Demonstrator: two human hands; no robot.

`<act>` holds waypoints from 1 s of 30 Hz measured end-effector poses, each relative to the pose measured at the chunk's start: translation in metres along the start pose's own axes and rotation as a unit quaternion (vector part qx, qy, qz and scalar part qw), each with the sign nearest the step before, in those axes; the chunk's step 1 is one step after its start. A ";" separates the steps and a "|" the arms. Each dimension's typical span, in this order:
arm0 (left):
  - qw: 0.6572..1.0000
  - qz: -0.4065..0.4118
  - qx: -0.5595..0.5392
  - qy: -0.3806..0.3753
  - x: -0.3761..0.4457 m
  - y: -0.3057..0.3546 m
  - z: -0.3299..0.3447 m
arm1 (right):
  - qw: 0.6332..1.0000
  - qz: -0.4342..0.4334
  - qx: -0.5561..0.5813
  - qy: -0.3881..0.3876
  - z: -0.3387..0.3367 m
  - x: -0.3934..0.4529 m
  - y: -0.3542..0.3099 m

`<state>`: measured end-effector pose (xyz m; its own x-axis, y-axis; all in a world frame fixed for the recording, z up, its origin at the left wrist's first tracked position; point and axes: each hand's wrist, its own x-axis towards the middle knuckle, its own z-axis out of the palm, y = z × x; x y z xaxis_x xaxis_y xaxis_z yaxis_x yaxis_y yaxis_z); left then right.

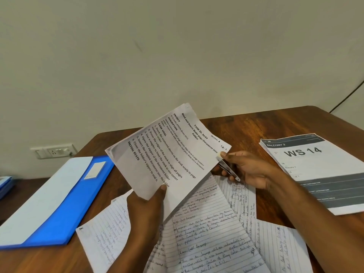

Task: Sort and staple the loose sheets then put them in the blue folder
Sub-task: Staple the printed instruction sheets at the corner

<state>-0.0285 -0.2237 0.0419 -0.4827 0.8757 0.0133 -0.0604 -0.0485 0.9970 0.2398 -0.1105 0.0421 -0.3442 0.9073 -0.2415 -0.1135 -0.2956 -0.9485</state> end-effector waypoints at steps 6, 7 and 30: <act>1.000 -0.019 0.004 -0.022 0.003 -0.002 -0.001 | 0.997 0.003 0.072 0.038 -0.006 0.003 0.001; 0.999 -0.023 0.010 -0.022 0.003 -0.003 -0.002 | 0.996 0.001 0.076 0.042 -0.006 0.004 0.001; 0.893 0.203 0.399 0.045 0.024 -0.009 0.016 | 0.992 0.004 0.056 0.110 0.001 0.007 0.003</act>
<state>-0.0259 -0.1948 0.0341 -0.3941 0.8192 0.4166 0.7603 0.0359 0.6486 0.2367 -0.1055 0.0375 -0.1352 0.9442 -0.3003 -0.2177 -0.3240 -0.9207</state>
